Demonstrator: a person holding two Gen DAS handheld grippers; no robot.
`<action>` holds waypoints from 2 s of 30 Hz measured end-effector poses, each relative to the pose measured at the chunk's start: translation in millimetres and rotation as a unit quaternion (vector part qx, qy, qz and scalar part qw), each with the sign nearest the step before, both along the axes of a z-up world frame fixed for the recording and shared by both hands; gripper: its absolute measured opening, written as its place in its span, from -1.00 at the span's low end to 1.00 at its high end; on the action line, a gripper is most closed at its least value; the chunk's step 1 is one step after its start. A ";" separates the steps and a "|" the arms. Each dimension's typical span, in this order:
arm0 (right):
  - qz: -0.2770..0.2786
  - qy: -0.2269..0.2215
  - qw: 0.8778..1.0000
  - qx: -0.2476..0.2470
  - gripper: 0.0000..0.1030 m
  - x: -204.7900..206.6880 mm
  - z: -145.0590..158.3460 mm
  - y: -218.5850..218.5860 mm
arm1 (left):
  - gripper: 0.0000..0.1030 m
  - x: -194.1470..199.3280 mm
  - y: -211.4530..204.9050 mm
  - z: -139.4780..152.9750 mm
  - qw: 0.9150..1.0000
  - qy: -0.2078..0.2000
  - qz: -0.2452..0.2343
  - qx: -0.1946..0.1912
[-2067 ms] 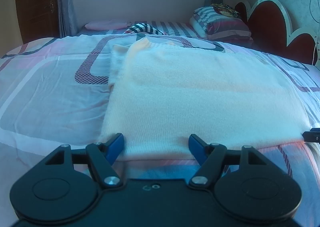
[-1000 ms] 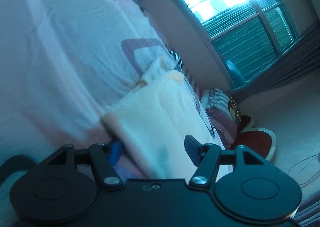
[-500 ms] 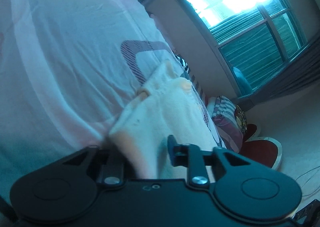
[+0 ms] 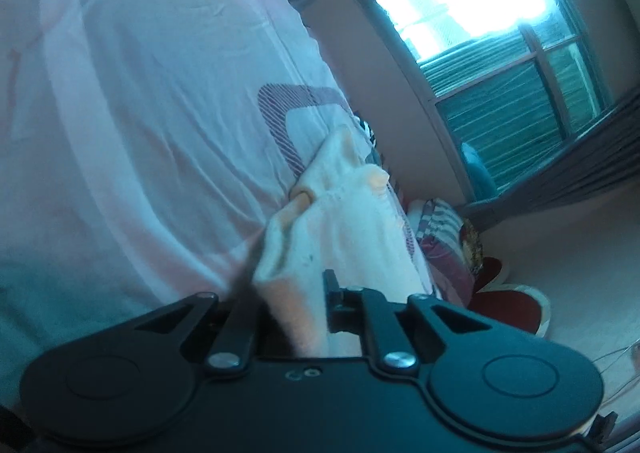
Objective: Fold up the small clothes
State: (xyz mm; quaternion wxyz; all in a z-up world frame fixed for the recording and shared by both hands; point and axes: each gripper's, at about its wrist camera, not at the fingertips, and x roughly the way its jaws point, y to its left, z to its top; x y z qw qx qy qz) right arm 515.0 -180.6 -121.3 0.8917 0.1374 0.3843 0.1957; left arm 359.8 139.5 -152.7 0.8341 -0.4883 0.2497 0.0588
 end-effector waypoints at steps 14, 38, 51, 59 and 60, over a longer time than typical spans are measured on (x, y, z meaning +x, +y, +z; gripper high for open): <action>-0.118 0.001 0.982 0.149 -1.00 -17.9 22.0 -96.5 | -0.89 47.3 -141.1 117.4 0.931 -0.063 -0.270 0.236; -0.083 0.014 0.984 0.154 0.15 -38.3 33.4 -179.5 | 0.13 99.1 -156.2 74.4 0.934 0.039 -0.270 0.229; -0.033 0.059 0.992 0.107 -0.17 -1.3 9.6 -146.2 | 0.13 108.2 -142.9 50.2 0.922 0.045 -0.300 0.239; 0.005 0.039 0.999 0.032 -0.79 1.9 30.1 -140.6 | 0.13 114.0 -155.5 60.1 0.908 0.020 -0.338 0.248; 0.004 0.034 0.999 0.028 -0.79 -0.6 33.4 -143.0 | 0.13 114.7 -158.6 60.2 0.904 0.020 -0.343 0.253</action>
